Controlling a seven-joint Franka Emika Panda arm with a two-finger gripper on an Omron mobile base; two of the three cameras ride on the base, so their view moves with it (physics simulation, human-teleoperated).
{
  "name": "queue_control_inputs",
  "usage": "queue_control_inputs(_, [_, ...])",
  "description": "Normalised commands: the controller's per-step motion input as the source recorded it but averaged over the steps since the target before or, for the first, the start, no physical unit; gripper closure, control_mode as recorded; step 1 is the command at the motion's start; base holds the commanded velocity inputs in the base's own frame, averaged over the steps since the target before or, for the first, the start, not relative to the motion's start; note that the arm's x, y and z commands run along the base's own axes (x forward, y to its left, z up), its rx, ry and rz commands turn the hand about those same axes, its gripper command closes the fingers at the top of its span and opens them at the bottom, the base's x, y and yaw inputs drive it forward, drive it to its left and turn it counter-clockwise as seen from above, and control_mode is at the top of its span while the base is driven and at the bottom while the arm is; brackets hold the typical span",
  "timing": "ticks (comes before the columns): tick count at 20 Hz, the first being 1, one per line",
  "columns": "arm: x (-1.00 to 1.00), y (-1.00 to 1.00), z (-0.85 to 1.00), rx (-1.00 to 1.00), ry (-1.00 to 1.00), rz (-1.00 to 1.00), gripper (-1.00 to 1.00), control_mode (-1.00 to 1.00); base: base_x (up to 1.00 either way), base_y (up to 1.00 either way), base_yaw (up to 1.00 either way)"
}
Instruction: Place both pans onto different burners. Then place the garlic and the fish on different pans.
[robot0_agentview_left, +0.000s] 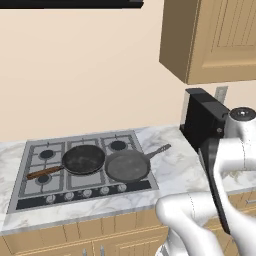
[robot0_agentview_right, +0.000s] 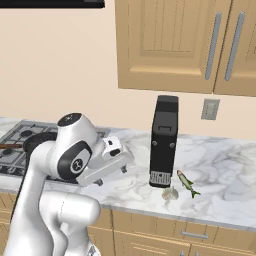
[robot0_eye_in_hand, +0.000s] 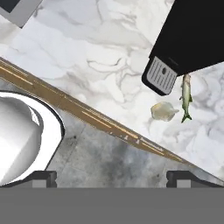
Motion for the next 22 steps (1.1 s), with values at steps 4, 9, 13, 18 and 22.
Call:
queue_control_inputs(4, [-0.03, -0.74, -0.02, 0.02, 0.0, -0.08, -1.0, -1.0, 0.0, 0.0, 0.0])
queue_control_inputs(9, [-0.06, -0.69, -0.05, 0.04, 0.0, -0.06, -1.0, -1.0, 0.0, 0.0, 0.0])
queue_control_inputs(13, [0.0, -0.63, -0.07, 0.06, 0.0, -0.06, -1.0, -1.0, 0.0, 0.0, 0.0])
queue_control_inputs(18, [0.0, -0.55, -0.03, 0.11, 0.0, -0.01, -1.0, -1.0, 0.0, 0.0, 0.0])
queue_control_inputs(22, [0.19, -0.48, -0.11, 0.19, 0.0, 0.01, -1.0, -1.0, 0.0, 0.0, 0.0])
